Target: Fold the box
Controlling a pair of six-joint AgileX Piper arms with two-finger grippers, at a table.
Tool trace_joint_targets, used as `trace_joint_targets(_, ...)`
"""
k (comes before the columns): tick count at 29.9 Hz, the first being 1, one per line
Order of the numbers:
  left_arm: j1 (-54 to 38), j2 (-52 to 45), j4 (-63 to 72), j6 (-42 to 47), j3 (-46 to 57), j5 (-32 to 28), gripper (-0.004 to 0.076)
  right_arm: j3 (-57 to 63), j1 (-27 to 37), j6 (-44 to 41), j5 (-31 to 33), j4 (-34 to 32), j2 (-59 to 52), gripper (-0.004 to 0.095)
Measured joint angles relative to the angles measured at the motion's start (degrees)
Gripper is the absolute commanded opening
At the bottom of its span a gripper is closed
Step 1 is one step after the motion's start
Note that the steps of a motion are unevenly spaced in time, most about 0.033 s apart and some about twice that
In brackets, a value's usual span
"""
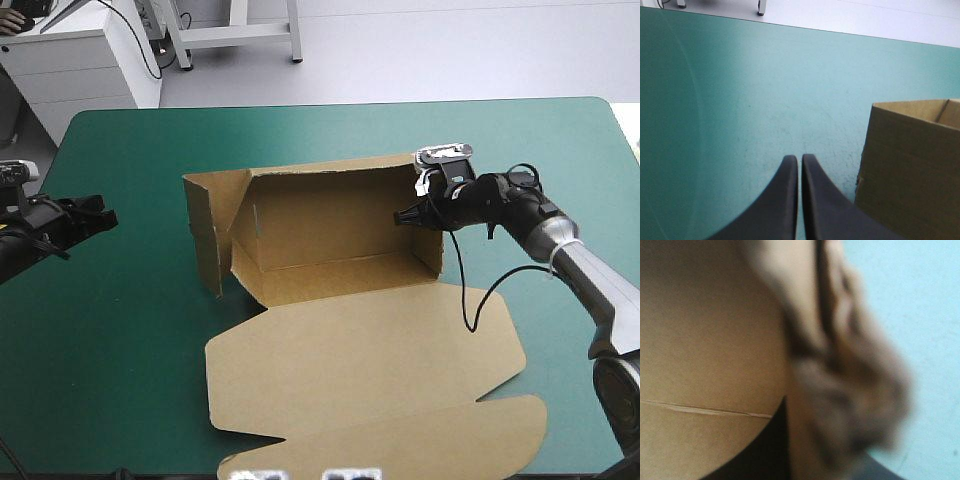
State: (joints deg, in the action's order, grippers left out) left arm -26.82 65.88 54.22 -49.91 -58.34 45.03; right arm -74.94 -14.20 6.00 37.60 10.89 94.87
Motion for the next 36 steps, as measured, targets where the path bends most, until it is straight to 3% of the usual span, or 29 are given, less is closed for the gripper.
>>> trace_joint_targets(6,0.0,3.0,2.1,0.0,0.2,-0.3,0.0008,-7.1,0.0,-2.4,14.9,-3.9,0.9,-0.0014)
trace_joint_targets(15,0.0,4.7,3.2,0.0,0.3,0.8,0.0008,-12.5,0.0,-7.4,30.4,-5.0,0.9,-0.0014)
trace_joint_targets(22,0.0,4.9,5.6,0.0,0.3,0.7,0.0008,-13.3,0.1,-11.1,31.5,-10.9,1.5,-0.0014)
trace_joint_targets(36,0.0,5.1,5.7,0.0,0.3,0.7,0.0008,-15.8,0.1,-12.8,25.4,-12.0,10.8,-0.0007)
